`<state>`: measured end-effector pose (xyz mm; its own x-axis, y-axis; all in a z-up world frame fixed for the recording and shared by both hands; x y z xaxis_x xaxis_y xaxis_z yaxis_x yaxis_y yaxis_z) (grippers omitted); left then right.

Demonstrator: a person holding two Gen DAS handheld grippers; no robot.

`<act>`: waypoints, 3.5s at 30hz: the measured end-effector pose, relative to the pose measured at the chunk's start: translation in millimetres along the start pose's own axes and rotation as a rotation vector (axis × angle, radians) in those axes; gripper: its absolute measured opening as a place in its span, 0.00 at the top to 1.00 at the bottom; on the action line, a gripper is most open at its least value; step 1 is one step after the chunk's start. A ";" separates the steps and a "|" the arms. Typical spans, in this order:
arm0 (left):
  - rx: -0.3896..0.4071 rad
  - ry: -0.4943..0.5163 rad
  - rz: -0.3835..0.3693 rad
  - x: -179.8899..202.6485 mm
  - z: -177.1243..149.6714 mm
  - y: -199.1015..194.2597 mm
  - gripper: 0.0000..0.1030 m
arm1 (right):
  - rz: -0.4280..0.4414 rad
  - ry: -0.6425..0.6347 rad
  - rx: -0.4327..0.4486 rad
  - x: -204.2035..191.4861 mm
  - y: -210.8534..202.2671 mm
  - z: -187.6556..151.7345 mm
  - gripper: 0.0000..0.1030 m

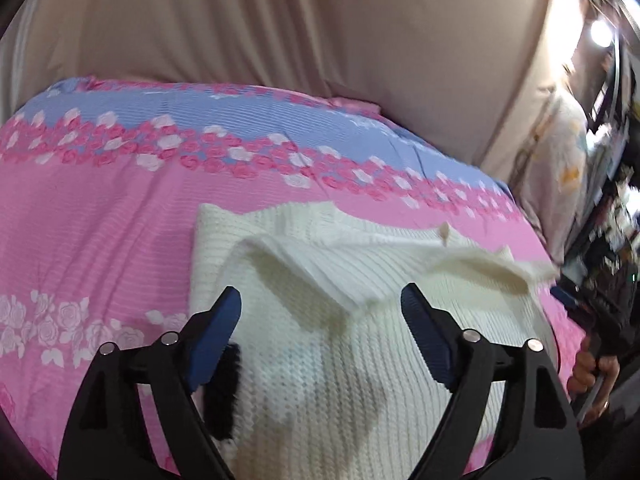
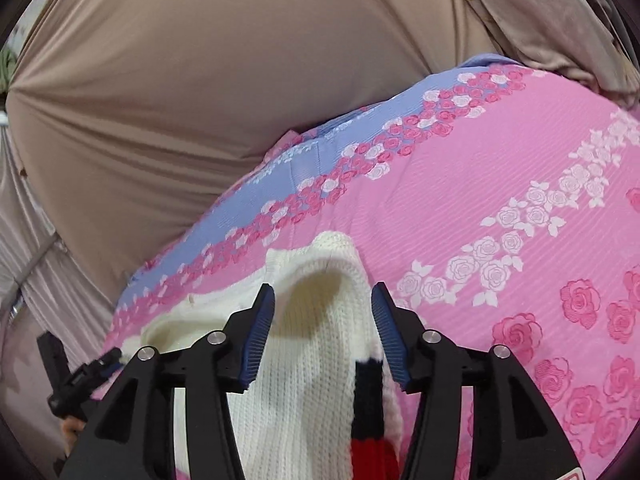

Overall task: Fold small clothes
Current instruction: 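Fold the hem up toward the collar with both grippers and lower it, then open both grippers and release the folded hem onto the sweater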

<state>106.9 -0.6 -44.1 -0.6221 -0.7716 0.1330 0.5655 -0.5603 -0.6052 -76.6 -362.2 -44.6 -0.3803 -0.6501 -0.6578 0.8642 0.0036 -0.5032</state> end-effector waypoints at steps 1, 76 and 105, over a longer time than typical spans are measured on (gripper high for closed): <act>-0.008 0.023 0.010 2.2 -0.3 3.1 0.20 | -0.012 -0.023 -0.009 -4.0 2.4 -2.9 0.48; -0.043 -0.028 0.235 -30.3 18.0 3.5 0.78 | -0.288 -0.173 0.038 -63.7 36.8 -6.7 0.78; -0.083 0.038 0.170 52.9 -0.6 9.8 0.42 | -0.150 -0.340 -0.175 -106.8 39.1 -91.8 0.86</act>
<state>79.2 -46.7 -43.5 -0.5419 -0.8404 -0.0053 0.6187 -0.3946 -0.6793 -32.5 -222.8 -45.4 -0.3415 -0.8673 -0.3621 0.7272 0.0002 -0.6864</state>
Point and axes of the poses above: each gripper's, at about its wrist camera, not at the fingertips, and y roughly the way its jaws point, x to its right, z to its top, the point moved 9 cm from there along y, roughly the way its jaws point, and after that the axes turned 12 degrees about y, right-handed, at the moved point
